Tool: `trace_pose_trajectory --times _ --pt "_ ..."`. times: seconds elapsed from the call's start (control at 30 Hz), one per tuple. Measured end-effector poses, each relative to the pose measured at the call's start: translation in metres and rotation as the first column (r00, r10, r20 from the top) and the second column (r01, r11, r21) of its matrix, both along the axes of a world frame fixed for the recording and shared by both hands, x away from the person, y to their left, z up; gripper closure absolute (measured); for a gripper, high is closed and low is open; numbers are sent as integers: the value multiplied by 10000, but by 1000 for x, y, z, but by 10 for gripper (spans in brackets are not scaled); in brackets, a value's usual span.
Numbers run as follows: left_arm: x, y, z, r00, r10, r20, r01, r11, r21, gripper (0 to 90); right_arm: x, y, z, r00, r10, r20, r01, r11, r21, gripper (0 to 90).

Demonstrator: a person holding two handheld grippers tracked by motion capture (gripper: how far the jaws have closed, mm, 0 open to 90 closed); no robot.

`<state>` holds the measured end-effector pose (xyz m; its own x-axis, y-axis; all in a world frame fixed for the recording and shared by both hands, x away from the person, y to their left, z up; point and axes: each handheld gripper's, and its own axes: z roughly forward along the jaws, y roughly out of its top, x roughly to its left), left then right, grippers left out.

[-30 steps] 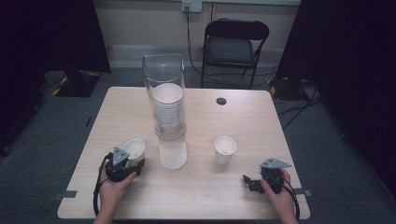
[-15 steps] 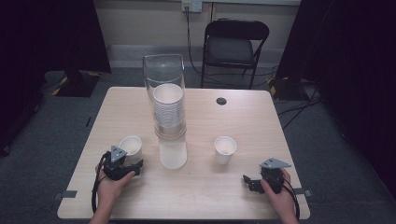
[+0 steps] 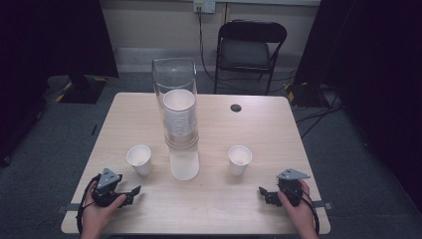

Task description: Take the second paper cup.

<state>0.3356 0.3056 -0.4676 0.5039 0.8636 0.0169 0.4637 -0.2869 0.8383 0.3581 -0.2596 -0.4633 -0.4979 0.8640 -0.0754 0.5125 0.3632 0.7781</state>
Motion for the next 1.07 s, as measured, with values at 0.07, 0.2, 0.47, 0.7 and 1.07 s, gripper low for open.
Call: trace_pose_trajectory --times 0.07,0.2,0.47,0.7,1.07 --pt "-3 5 1 10000 -47 -50 48 9999 99 161 0 0 0 10000 2 3 -2 10000 2 90" --pt "-7 11 0 9997 -195 -146 200 9992 355 161 0 0 0 10000 8 -9 -8 10000 8 89" --pt "-17 25 -8 9962 -724 -488 763 9937 819 162 0 0 0 10000 0 2 0 10000 4 90" --pt "-14 26 -11 9942 -966 -469 992 9934 576 143 0 0 0 10000 -3 0 3 10000 1 90" --pt "-14 25 -11 9927 -1080 -536 1112 9919 608 109 0 0 0 10000 2 2 -2 10000 1 89"
